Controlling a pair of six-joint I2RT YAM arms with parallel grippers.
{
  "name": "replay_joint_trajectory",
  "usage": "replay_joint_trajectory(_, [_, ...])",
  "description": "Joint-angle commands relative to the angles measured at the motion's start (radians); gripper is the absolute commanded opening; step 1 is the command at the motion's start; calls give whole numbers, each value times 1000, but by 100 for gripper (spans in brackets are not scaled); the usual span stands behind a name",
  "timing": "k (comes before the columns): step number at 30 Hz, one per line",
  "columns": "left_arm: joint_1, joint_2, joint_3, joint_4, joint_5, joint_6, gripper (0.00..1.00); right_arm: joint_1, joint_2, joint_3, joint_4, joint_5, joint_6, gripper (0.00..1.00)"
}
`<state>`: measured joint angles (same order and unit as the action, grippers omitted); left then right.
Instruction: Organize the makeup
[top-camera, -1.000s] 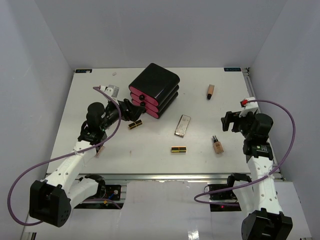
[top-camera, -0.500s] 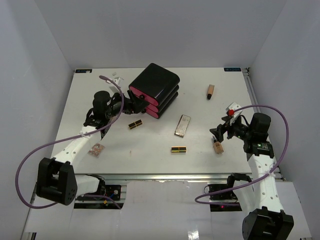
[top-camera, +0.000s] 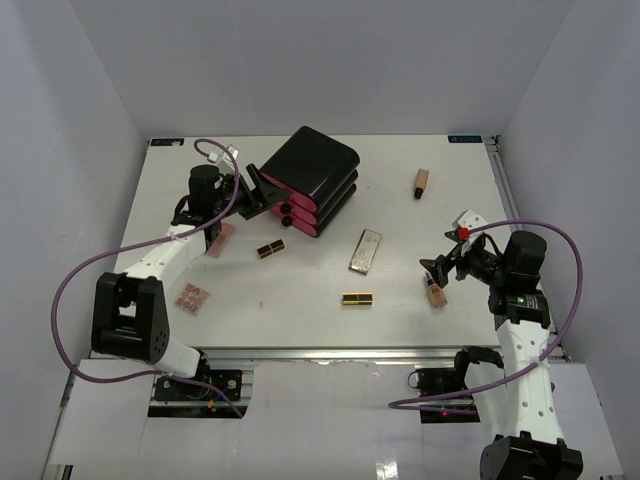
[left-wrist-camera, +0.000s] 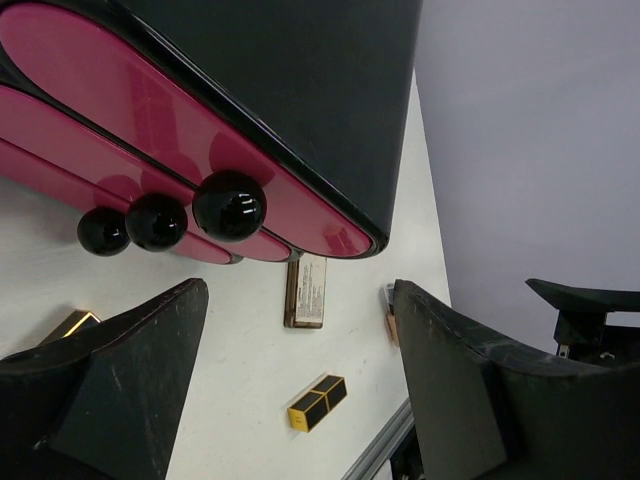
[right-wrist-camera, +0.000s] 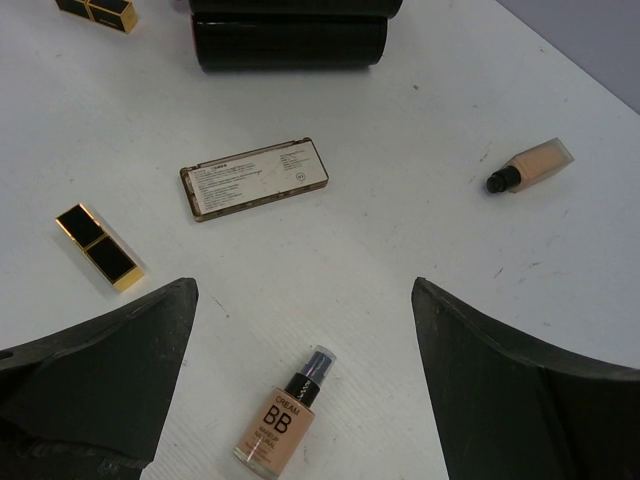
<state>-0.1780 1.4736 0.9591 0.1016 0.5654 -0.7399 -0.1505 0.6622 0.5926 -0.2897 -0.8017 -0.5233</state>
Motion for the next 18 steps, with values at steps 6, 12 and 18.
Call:
replay_joint_trajectory(6, [8,92,90,17,28,-12,77,-4,-23,-2,9,-23,-22,97])
replay_joint_trajectory(12, [11,141,118,24,37,-12,68,-4,-26,-3,9,-17,-23,97])
replay_joint_trajectory(18, [20,180,141,32,53,-12,56,-6,-26,-4,9,-21,-24,97])
